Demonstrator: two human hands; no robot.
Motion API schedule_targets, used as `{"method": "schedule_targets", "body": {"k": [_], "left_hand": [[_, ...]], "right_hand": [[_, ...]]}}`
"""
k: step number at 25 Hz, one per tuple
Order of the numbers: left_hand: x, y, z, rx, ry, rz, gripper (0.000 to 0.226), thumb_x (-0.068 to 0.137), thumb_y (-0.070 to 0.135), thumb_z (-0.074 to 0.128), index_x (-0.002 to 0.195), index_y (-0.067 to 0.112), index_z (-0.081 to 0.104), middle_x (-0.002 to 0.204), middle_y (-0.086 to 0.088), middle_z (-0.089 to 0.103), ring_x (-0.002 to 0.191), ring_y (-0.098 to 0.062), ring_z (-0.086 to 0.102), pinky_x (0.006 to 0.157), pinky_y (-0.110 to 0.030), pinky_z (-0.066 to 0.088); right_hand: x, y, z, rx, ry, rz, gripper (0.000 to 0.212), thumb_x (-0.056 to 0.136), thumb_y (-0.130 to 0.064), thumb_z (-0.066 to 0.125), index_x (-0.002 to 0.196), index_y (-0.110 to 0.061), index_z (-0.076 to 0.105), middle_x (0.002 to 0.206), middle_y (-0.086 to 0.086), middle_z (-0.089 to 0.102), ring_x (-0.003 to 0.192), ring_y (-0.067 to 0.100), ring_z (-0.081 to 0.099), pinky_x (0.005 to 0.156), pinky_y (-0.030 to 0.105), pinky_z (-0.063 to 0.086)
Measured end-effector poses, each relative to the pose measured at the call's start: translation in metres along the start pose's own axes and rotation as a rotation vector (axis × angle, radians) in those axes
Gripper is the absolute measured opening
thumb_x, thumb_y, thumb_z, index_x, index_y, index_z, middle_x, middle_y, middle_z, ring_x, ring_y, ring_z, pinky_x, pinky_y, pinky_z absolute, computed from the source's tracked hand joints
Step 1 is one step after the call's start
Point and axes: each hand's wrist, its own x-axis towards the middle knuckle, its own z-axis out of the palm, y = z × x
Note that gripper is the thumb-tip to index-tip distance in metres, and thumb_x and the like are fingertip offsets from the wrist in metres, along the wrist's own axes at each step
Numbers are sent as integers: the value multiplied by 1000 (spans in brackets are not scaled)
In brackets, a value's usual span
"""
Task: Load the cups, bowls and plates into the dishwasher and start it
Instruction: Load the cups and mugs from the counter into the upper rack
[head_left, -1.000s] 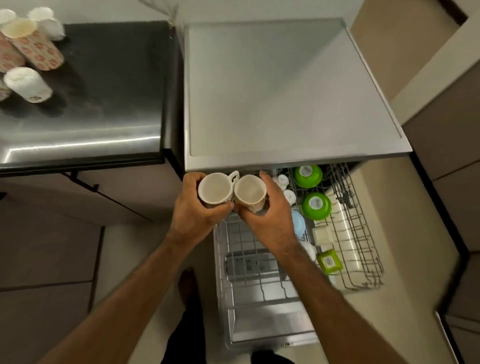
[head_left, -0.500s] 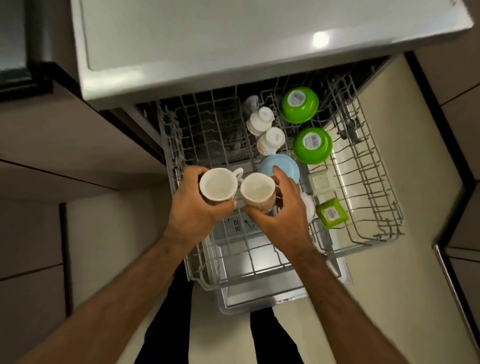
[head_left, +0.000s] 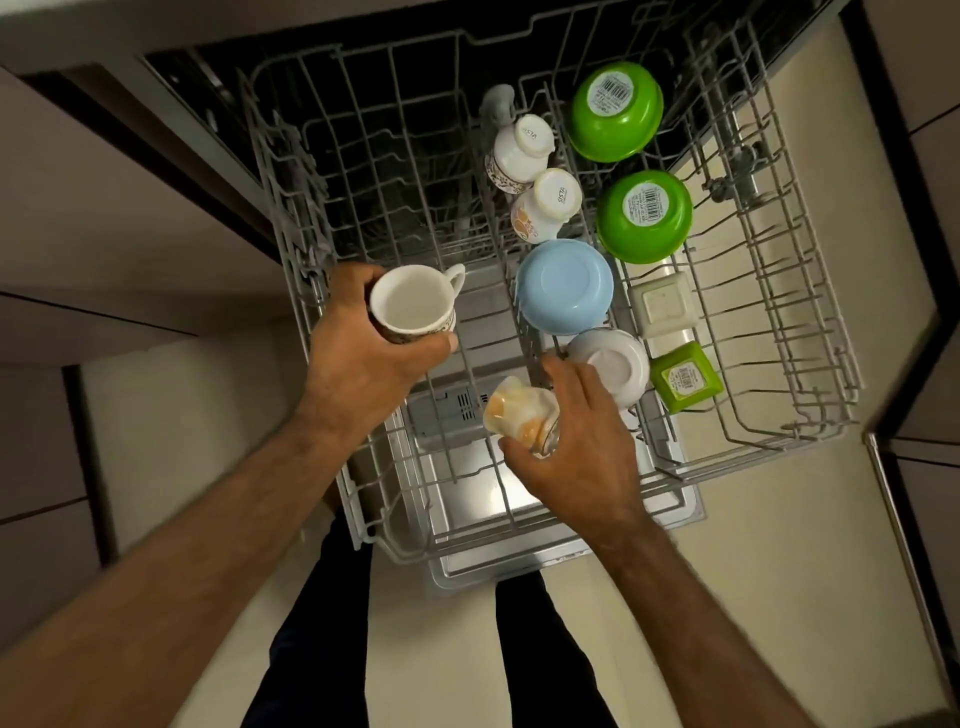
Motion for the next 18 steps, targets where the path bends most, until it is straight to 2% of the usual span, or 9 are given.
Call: {"method": "schedule_targets", "body": {"k": [3,7,10,14,18], "left_hand": [[3,-3,5,7,-2,3,79,64,39,94,126,23,48,112,9,59,97,-5,62,72,-17,51],[5,-6,9,18,-5,9,80,65,39,93,128,21,47,116,6,59,98,-8,62,72,-15,48],[7,-8,12,14,-16,14,81,65,38,93,129,19,47,116,7,58,99,-9,61,73,-14,48],[10,-9,14,7,-31,21,82,65,38,94,130,19,47,117,7,58,101,-9,61,76,-18,51],[10,-9,14,1,-40,32,80,66,37,94,129,19,48,113,13,56,99,-4,61,77,-16,52]], "right_hand": [[3,0,1,-158,-11,-23,78,71,-46,78,137,-27,41,123,-2,62,103,24,55,80,45,53],[11,-3,13,-288,-21,-29,83,70,-42,80,142,-24,41,121,0,68,110,28,56,87,46,50],[11,-2,26,-304,-65,-19,91,68,-42,85,145,-23,40,125,0,69,118,28,54,93,46,47],[8,1,35,-308,-9,-40,93,62,-39,93,142,-19,49,124,1,70,113,29,56,90,45,50],[10,2,37,-211,-30,2,94,61,-49,92,141,-20,50,126,1,69,114,27,54,91,43,50]]}}
